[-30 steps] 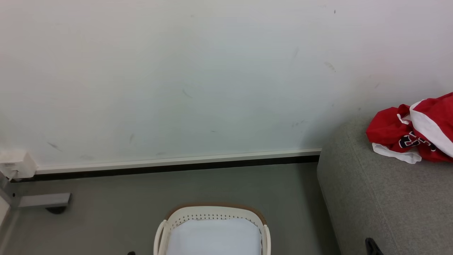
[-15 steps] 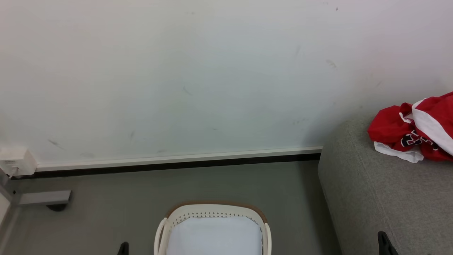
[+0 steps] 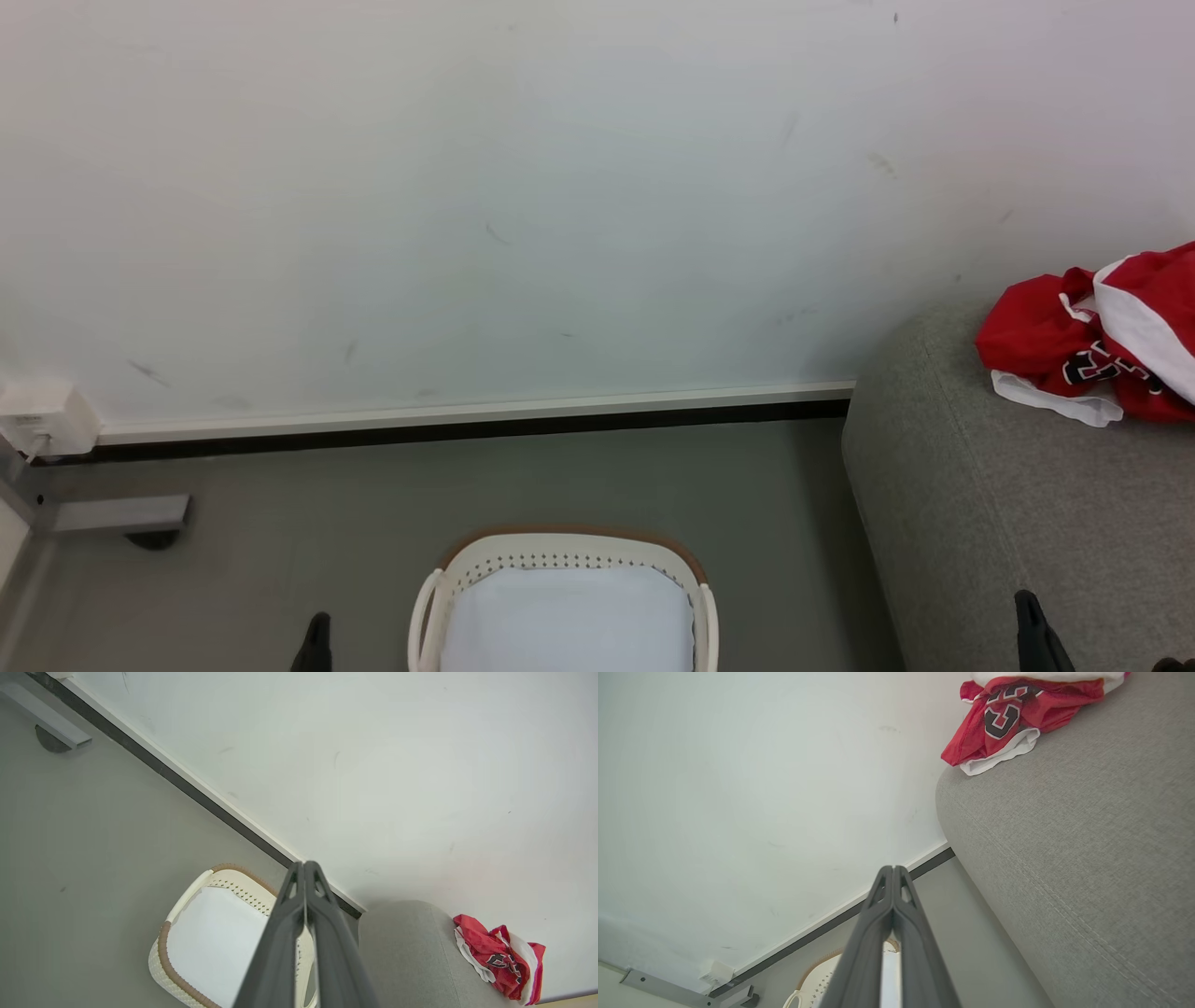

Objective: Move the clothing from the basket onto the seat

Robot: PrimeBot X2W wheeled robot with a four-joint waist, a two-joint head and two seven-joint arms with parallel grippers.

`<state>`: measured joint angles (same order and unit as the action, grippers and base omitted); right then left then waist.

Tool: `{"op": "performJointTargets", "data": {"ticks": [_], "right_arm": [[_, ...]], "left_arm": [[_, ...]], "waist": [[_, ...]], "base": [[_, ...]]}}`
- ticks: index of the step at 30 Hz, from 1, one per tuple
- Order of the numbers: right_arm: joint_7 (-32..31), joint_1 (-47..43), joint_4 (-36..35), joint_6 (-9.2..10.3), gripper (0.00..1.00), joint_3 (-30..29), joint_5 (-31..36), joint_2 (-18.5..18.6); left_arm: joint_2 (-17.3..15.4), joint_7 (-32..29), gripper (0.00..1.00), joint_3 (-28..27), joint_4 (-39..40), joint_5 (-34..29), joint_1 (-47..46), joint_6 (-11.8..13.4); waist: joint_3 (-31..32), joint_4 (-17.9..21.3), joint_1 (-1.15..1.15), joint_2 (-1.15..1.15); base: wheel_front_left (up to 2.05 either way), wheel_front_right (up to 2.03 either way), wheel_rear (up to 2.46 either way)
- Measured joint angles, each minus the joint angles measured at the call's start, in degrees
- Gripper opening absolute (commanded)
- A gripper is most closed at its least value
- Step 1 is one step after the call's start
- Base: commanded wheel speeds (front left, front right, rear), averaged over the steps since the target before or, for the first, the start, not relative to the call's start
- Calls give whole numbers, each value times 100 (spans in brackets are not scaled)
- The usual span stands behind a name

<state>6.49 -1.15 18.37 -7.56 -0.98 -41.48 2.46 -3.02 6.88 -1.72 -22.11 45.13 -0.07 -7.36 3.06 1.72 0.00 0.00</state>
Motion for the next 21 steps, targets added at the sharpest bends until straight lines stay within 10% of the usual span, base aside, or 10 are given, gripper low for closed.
{"op": "performJointTargets", "data": {"ticks": [21], "right_arm": [[-398,225,-140,0,0,-165,-1536,2]], "left_arm": [[9,-410,0,-147,237,1415,-187,0]], "waist": [[-72,-39,0,0]], "base": [[0,0,0]]}}
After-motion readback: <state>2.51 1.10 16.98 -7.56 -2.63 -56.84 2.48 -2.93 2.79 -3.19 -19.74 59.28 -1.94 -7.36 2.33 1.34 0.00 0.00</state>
